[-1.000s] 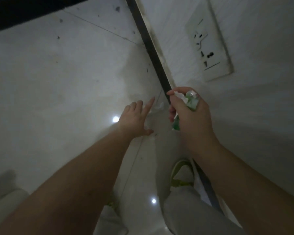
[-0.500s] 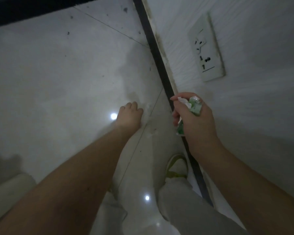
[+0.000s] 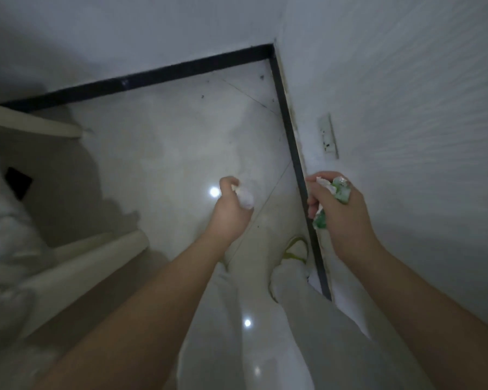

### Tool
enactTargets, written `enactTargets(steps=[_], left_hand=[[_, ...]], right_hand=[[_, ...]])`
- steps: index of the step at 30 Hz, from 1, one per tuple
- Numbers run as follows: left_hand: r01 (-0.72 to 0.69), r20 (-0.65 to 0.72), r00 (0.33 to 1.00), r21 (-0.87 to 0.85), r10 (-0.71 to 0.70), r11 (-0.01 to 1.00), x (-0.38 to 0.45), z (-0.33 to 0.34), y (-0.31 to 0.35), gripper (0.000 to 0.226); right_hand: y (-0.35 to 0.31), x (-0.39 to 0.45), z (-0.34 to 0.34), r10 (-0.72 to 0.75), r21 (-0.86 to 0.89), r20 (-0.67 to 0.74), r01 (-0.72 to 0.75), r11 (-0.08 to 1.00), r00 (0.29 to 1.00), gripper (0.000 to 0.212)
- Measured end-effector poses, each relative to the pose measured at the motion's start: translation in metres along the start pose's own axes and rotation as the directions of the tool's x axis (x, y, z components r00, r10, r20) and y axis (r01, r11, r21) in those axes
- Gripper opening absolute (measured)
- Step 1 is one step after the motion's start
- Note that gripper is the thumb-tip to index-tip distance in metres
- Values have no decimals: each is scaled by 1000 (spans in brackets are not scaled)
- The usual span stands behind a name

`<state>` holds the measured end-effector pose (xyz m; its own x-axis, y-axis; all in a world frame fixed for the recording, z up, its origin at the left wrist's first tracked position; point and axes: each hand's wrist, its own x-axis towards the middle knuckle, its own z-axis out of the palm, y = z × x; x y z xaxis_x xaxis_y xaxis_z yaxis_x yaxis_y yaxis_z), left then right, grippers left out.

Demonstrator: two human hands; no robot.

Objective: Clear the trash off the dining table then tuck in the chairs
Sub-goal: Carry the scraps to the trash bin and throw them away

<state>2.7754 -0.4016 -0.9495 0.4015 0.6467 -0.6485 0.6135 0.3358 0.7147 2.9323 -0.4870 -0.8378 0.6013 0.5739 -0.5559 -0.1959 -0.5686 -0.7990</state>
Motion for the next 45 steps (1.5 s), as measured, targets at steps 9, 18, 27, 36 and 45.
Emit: enactTargets(steps=[9, 18, 27, 36, 45], left_hand=[[-31, 64, 996, -344, 56, 938, -164, -83, 148, 26], [-109, 3, 990, -616, 140, 780, -281, -145, 228, 14], [-399, -386, 912, -748, 140, 530, -357, -226, 265, 22], [-506, -479, 855, -688, 199, 520, -372, -325, 267, 26], [-482, -447, 876, -805, 180, 347, -399, -380, 254, 33]], right_hand=[[-113, -100, -28, -57, 29, 50, 55, 998, 997, 11], [-216, -156, -21, -104, 98, 246, 82, 992, 964, 18], [-298, -203, 37, -128, 245, 405, 27, 969, 905, 14], [-363, -235, 126, -166, 311, 547, -15, 950, 820, 17], [-398, -262, 190, -176, 281, 723, -51, 958, 668, 16]])
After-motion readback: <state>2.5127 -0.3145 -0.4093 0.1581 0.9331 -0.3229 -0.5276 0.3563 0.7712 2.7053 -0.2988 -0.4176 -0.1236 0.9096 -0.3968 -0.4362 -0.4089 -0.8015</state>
